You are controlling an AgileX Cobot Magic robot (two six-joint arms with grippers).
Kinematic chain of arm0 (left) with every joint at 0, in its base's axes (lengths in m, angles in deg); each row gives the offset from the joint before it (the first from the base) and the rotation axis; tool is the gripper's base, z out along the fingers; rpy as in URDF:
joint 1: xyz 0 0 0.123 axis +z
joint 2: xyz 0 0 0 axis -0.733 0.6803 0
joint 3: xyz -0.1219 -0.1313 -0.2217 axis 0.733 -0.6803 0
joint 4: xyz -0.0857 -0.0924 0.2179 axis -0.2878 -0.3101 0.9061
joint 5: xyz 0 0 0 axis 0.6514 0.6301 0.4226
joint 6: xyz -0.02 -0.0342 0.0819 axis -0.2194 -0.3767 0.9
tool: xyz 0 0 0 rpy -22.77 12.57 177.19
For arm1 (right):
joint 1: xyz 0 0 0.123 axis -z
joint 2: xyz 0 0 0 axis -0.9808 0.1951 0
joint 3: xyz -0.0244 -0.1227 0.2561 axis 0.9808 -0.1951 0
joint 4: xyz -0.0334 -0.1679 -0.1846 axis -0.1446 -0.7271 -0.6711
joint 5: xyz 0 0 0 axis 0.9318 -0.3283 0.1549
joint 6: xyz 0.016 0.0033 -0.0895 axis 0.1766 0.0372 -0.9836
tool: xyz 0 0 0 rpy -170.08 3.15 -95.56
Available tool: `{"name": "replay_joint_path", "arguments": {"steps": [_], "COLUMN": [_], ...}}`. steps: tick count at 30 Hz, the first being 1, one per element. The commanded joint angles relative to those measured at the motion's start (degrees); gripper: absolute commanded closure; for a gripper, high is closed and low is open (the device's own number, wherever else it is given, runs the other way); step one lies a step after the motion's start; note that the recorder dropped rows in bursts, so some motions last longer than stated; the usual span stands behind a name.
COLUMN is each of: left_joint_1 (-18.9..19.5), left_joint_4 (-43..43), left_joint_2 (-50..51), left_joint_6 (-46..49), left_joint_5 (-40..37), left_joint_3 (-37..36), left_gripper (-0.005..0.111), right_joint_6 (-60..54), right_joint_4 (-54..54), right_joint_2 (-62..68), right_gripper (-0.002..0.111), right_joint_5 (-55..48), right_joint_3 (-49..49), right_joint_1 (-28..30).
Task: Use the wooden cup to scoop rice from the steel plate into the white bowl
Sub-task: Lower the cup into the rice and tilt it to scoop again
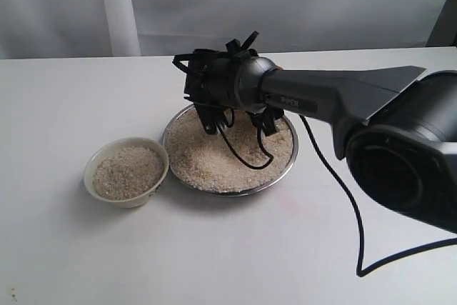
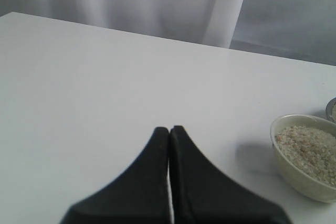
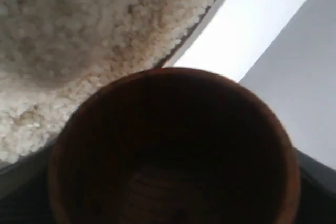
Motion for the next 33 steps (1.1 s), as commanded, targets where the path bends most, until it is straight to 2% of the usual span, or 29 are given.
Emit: {"name": "replay_joint_path", "arguments": {"steps": [1,20,33], "left_joint_1": [-0.27,-0.27,-0.27], "left_joint_4": [-0.33,-0.33,-0.33], "left_joint_2": [-0.13,-0.13,-0.13], "left_joint_6": [-0.08,-0.08,-0.08], "left_joint_5": [0.36,0.36,0.36], "left_joint_3": [0.2,0.2,0.2], "left_gripper": [0.107,0.107,0.107], "right_joint_6": [-1.39,-3.7,-8.79], "right_joint_4": [-1.12,4.86,14.01], "right_joint_2": [1.26,2.0,2.0], "right_gripper": [0.108,0.108,0.108], "right_joint_5": [0.44,3.61,6.35], "right_joint_3": [0.3,0.3,0.3], "right_joint_1": [0.36,0.25,-1.87]}}
